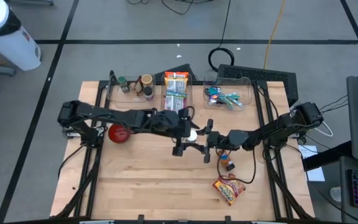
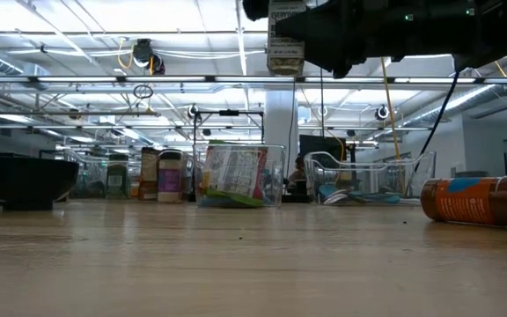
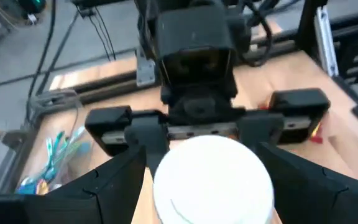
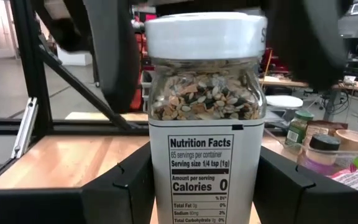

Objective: Pick & Place Food Item
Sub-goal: Put the white seasoning bottle into the left transparent bin

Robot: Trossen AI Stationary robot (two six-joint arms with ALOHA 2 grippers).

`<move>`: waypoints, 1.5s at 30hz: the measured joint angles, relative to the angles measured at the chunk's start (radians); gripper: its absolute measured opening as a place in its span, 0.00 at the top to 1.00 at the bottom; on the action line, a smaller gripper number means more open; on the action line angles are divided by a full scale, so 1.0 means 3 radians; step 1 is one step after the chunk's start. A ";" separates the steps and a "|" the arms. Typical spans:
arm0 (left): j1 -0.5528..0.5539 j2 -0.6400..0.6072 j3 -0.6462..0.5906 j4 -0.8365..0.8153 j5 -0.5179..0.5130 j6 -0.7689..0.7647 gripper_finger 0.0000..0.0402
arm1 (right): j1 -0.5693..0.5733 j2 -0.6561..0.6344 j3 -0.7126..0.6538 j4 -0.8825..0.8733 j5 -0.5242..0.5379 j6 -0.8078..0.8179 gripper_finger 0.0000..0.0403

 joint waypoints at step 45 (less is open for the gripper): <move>0.0179 0.0065 0.0196 -0.0431 -0.0123 -0.0269 0.50 | -0.0004 -0.0004 0.0006 -0.0071 0.0115 0.0111 0.27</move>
